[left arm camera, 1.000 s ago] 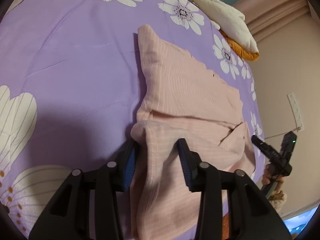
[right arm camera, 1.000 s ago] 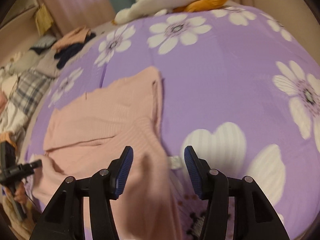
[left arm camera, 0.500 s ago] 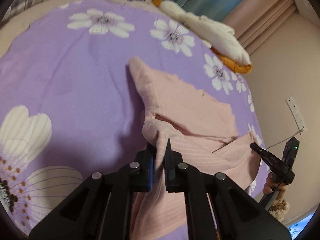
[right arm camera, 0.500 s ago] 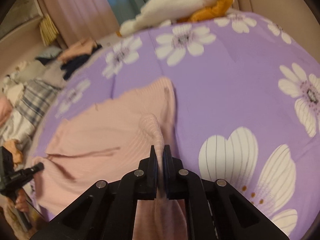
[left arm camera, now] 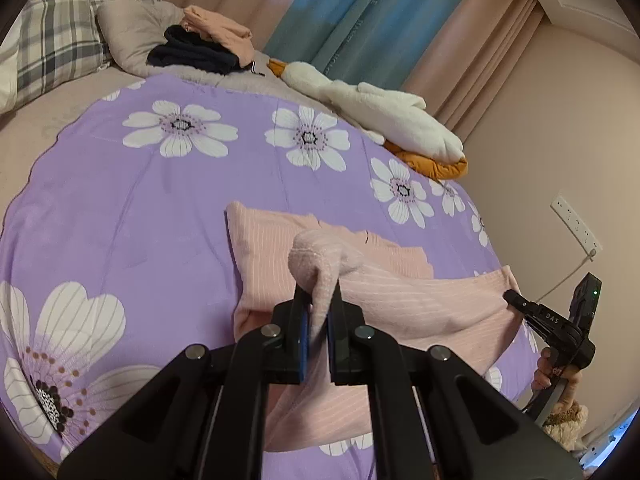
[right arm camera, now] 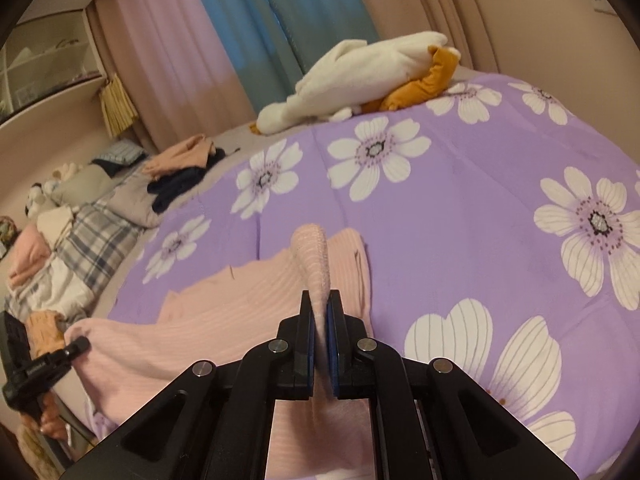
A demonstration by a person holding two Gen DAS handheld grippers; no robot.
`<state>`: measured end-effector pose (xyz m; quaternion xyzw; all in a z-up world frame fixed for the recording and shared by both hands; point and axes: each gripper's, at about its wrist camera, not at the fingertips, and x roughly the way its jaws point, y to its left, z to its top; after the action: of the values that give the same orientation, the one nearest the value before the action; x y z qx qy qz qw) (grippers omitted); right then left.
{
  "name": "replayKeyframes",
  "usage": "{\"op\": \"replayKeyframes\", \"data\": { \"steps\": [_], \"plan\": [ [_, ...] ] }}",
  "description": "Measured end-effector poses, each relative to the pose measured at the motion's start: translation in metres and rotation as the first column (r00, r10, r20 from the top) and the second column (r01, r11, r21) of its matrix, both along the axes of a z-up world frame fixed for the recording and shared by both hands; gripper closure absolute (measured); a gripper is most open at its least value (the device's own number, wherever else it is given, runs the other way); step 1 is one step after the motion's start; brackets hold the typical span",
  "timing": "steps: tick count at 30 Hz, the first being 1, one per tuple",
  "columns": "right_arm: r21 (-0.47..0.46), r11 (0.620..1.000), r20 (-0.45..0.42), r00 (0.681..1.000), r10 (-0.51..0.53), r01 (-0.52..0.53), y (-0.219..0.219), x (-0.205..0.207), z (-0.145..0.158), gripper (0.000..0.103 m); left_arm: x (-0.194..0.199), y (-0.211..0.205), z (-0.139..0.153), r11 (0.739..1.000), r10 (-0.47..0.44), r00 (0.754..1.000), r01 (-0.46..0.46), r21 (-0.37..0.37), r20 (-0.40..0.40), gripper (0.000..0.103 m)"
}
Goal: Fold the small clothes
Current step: 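Grasp the folded shirt edge with both tools and lift it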
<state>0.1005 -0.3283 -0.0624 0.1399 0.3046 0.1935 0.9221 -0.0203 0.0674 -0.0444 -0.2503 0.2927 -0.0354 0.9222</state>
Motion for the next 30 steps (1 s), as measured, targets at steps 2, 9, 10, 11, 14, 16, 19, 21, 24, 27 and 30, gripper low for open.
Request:
{"op": "replayKeyframes", "data": {
  "steps": [2, 9, 10, 11, 14, 16, 19, 21, 24, 27, 30],
  "plan": [
    [0.006, 1.0, 0.008, 1.0, -0.007, 0.007, 0.0, -0.001, 0.004, 0.096, 0.002, 0.001, 0.003, 1.0, 0.002, 1.0, -0.002, 0.003, 0.008, 0.097],
    [0.01, 0.999, 0.041, 0.999, -0.031, 0.03, 0.004, 0.004, 0.014, 0.096, 0.01, -0.001, 0.019, 0.999, 0.011, 0.999, -0.013, 0.03, 0.048, 0.097],
    [0.014, 0.999, 0.044, 0.998, -0.034, 0.034, 0.004, 0.006, 0.015, 0.096, 0.012, -0.001, 0.021, 0.999, 0.014, 0.999, -0.015, 0.029, 0.051, 0.097],
    [0.019, 0.999, 0.047, 0.998, -0.036, 0.035, 0.003, 0.007, 0.016, 0.096, 0.014, 0.0, 0.023, 0.999, 0.018, 0.998, -0.02, 0.03, 0.053, 0.097],
    [0.039, 0.999, 0.062, 0.998, -0.031, 0.029, 0.002, 0.014, 0.02, 0.096, 0.021, 0.001, 0.029, 0.999, 0.027, 0.998, -0.03, 0.04, 0.064, 0.097],
    [0.048, 0.999, 0.074, 0.997, -0.027, 0.023, 0.003, 0.02, 0.024, 0.096, 0.027, 0.002, 0.033, 0.998, 0.033, 0.997, -0.036, 0.045, 0.074, 0.097],
    [0.065, 0.998, 0.085, 0.996, -0.022, 0.016, 0.002, 0.034, 0.029, 0.096, 0.04, 0.003, 0.04, 0.997, 0.047, 0.995, -0.052, 0.058, 0.086, 0.097],
    [0.069, 0.998, 0.081, 0.997, -0.015, 0.01, 0.003, 0.044, 0.032, 0.096, 0.049, 0.004, 0.043, 0.995, 0.053, 0.994, -0.061, 0.076, 0.094, 0.097],
    [0.054, 0.999, 0.063, 0.998, -0.003, -0.001, 0.009, 0.065, 0.032, 0.096, 0.068, 0.005, 0.042, 0.993, 0.063, 0.995, -0.071, 0.099, 0.082, 0.097],
    [0.039, 0.999, 0.028, 1.0, 0.008, -0.009, 0.017, 0.088, 0.024, 0.096, 0.089, 0.007, 0.035, 0.99, 0.071, 0.996, -0.078, 0.12, 0.063, 0.096],
    [0.017, 1.0, -0.014, 1.0, 0.014, -0.014, 0.025, 0.113, 0.011, 0.096, 0.11, 0.011, 0.022, 0.986, 0.093, 0.995, -0.095, 0.138, 0.018, 0.096]
  ]
}}
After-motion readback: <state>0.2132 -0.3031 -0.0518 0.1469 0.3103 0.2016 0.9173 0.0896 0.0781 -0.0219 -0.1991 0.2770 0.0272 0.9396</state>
